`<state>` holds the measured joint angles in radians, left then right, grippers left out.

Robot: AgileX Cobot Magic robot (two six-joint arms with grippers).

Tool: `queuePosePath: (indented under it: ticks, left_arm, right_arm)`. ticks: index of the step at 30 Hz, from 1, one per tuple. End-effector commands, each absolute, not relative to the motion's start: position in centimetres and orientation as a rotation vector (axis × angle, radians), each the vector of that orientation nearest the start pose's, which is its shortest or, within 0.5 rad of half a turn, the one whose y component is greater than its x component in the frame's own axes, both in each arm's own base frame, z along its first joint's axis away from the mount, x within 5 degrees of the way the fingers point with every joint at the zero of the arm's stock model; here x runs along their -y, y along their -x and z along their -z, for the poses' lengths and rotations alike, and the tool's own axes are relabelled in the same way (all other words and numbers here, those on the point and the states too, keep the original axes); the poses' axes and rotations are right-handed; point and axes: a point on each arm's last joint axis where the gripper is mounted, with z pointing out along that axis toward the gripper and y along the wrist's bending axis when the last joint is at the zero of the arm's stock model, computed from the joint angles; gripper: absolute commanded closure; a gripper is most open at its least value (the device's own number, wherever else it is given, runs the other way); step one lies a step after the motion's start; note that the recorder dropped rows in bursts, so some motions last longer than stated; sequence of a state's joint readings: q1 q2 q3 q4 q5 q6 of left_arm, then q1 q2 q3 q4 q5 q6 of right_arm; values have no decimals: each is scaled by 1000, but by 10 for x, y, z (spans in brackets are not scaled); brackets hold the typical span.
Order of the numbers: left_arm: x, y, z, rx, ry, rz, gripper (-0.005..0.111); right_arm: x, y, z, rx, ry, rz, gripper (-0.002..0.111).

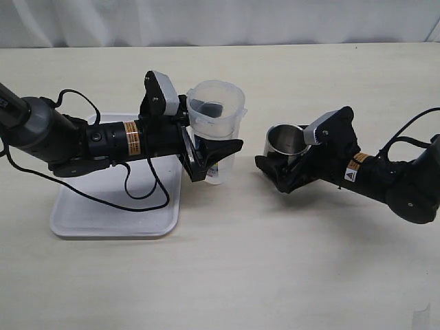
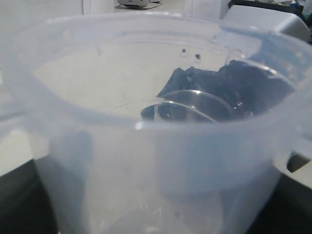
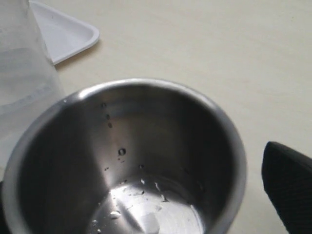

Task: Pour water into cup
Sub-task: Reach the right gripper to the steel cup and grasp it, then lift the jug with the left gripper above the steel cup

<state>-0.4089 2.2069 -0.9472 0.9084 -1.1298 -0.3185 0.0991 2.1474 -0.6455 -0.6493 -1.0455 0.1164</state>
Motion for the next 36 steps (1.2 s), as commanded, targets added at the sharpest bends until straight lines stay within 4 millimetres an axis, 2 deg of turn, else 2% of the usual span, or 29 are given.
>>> queuePosePath:
  ticks: [1,4,10,13,14,15,19,24,33,36]
  left_arm:
    - [212,-321,-89,-1493,-1042,893,107]
    - [212,-321,-89,-1493,-1042,893,107]
    - [212,-321,-89,-1493,-1042,893,107]
    - [212,-321,-89,-1493,-1042,893,107]
    - [212,-321,-89,-1496,-1043,891,107]
    - [212,-321,-89,-1496,-1043,891,107]
    - [213,-324,-89,-1504,-1048,872,107]
    - [217,-338,-102,-1485,-1027,861,107]
    - [226,-381,-131,-1560,-1001,700,107]
    - [230,-389,-140,-1541,-1029,677,107]
  right_arm:
    - [-78,-311,-60,-1872,658,-468,8]
    - [-78,-311,-60,-1872,658,-468,24]
    - [-78,-311,-60,-1872,658,-468,62]
    - [-78,-311,-60,-1872,658,-468,87]
    - [-78,-311,-60,-1868,662,-465,99]
    - [-78,-312,-60,-1866,662,-464,104]
    - [-78,-318,-63,-1844,660,-459,104]
    - [-79,-325,-67,-1820,662,-456,104]
    - [-82,-324,-75,-1783,690,-483,104]
    - [-85,-327,-79,-1783,691,-528,104]
